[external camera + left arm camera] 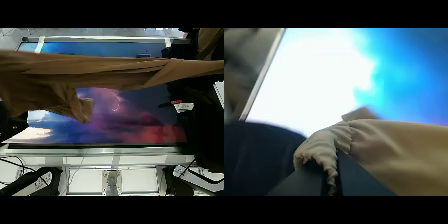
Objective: Fold the clothes and pants, and hang the long-sleeved shirts on hangers.
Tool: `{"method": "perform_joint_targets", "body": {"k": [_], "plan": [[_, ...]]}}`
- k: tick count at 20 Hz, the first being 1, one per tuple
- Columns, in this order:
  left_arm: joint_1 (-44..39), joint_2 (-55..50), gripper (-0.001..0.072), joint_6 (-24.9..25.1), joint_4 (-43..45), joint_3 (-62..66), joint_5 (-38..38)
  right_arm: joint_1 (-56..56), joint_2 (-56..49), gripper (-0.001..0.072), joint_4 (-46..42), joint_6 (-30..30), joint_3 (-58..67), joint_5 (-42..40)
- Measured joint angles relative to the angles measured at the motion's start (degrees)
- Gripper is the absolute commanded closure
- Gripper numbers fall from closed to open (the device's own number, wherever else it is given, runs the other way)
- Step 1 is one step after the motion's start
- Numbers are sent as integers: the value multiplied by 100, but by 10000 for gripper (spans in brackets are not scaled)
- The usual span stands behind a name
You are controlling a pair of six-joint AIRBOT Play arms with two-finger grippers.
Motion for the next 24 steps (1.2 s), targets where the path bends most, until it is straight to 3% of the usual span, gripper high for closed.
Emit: {"method": "perform_joint_targets", "body": {"k": [5,10,11,12,13,14,15,20,24], "plan": [[964,767,685,-101,68,-2076,-590,494,31,698,-238,-50,-1147,275],[1217,1784,685,-428,-323,-4848,-192,774,254,680,-446,-63,-2844,271],[1235,1908,685,-487,-361,-5283,-50,791,264,635,-468,-63,-3064,337],[1246,2009,685,-507,-407,-5678,114,809,271,545,-468,-63,-3220,391],[1257,2061,670,-535,-428,-5949,291,817,280,385,-470,-63,-3340,439],[1263,2094,420,-564,-446,-6168,472,826,284,286,-446,-63,-3416,470],[1266,2111,23,-599,-472,-6314,640,833,286,287,-413,-63,-3464,557],[1283,2149,16,-721,-533,-6413,1097,935,295,300,479,42,-2999,669],[1377,2157,18,-960,-435,-6135,1602,2111,72,300,1215,96,-2417,-197]]}}
